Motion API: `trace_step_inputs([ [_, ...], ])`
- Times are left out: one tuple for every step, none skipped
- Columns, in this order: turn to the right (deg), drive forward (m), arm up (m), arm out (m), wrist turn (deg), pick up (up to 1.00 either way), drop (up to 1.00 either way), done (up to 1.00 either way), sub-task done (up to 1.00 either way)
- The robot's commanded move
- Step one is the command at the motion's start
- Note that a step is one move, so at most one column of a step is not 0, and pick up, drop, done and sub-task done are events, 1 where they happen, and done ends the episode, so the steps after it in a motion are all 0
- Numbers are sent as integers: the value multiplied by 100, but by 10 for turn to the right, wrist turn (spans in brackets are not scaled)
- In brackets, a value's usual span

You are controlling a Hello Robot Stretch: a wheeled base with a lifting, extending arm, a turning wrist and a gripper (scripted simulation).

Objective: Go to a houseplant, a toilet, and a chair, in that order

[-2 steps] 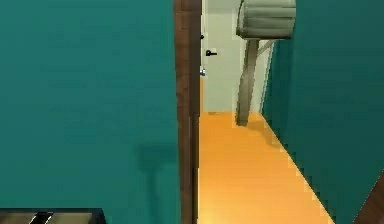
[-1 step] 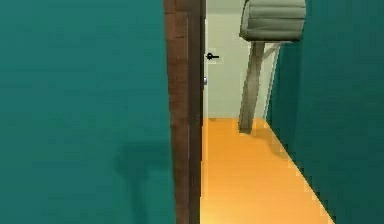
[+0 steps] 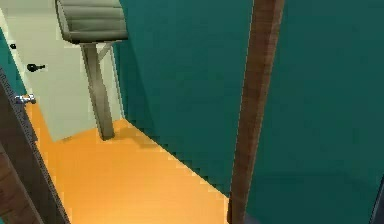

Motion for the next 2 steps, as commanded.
trace_step_inputs([
  [0, 40, 0, 0, 0, 0, 0, 0, 0],
  [-270, 0, 0, 0, 0, 0, 0, 0, 0],
])
